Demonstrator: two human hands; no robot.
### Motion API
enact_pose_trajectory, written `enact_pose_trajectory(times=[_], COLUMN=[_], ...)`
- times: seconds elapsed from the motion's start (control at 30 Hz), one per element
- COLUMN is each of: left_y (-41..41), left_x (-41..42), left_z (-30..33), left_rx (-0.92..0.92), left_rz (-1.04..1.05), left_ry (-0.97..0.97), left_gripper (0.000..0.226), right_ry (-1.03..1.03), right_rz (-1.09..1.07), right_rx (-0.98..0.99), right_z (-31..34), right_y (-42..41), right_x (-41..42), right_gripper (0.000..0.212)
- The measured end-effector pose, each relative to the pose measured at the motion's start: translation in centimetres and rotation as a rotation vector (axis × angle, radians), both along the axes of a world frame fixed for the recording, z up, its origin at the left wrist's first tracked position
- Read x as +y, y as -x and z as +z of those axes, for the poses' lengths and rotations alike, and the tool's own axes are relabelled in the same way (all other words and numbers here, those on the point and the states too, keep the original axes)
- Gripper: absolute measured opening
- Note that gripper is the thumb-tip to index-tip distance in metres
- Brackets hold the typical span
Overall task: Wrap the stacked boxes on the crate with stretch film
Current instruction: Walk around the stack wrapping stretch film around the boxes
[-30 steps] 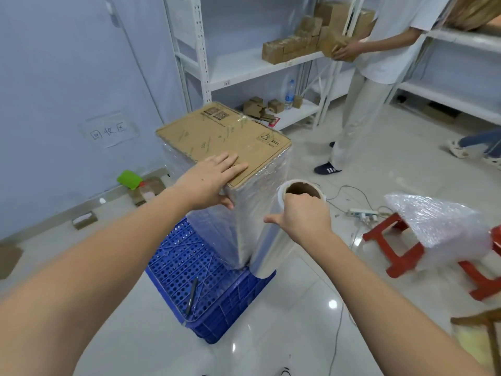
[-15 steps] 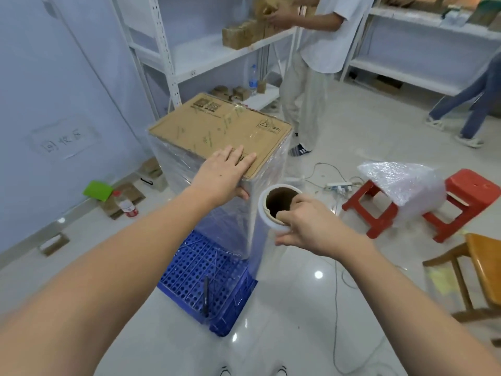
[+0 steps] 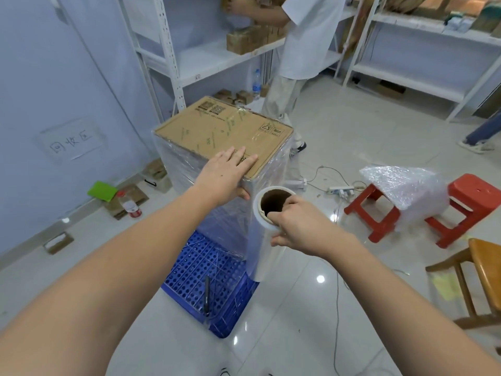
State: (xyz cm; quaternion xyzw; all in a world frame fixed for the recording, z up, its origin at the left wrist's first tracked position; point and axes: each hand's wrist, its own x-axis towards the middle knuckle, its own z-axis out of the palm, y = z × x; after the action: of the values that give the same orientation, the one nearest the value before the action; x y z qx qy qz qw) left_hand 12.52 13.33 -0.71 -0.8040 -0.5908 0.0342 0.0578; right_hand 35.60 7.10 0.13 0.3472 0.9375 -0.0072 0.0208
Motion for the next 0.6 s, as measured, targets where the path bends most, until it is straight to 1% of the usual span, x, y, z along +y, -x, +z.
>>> enact_pose_trajectory(times=[0.17, 0.2, 0.3, 0.37, 0.43, 0.5, 0.6], left_y=[0.0, 0.0, 0.0, 0.1, 0.2, 0.4, 0.5], left_x=[0.4, 0.5, 0.5, 0.5, 0.6, 1.0, 1.9], left_z=[0.0, 0.0, 0.0, 0.0, 0.0, 0.2, 0.3], left_rx=[0.010, 0.009, 0.012, 0.013, 0.017, 0.027, 0.042], left_rz=[0.001, -0.001, 0.003, -0.003, -0.011, -0.027, -0.057], left_ry=[-0.004, -0.002, 0.004, 0.008, 0.003, 0.007, 0.016], left_gripper=[0.114, 0.114, 0.114, 0.113, 0.113, 0.114, 0.113], right_ry=[-0.085, -0.098, -0.086, -0.098, -0.088, -0.032, 0.007], right_rz=[-0.054, -0.083, -0.226, -0.294, -0.297, -0.288, -0.253], right_rx=[-0.115, -0.139, -0.084, -0.052, -0.027, 0.011, -0.022], right_z=[0.1, 0.0, 0.0, -0.1, -0.1, 0.0, 0.2], right_y=[0.0, 0.3, 1.7, 2.3, 2.1, 1.4, 0.7], right_x=[-0.2, -0.5, -1.2, -1.5, -1.4, -1.2, -1.4], right_gripper=[0.027, 0.030, 0.054, 0.061, 0.054, 0.049, 0.042])
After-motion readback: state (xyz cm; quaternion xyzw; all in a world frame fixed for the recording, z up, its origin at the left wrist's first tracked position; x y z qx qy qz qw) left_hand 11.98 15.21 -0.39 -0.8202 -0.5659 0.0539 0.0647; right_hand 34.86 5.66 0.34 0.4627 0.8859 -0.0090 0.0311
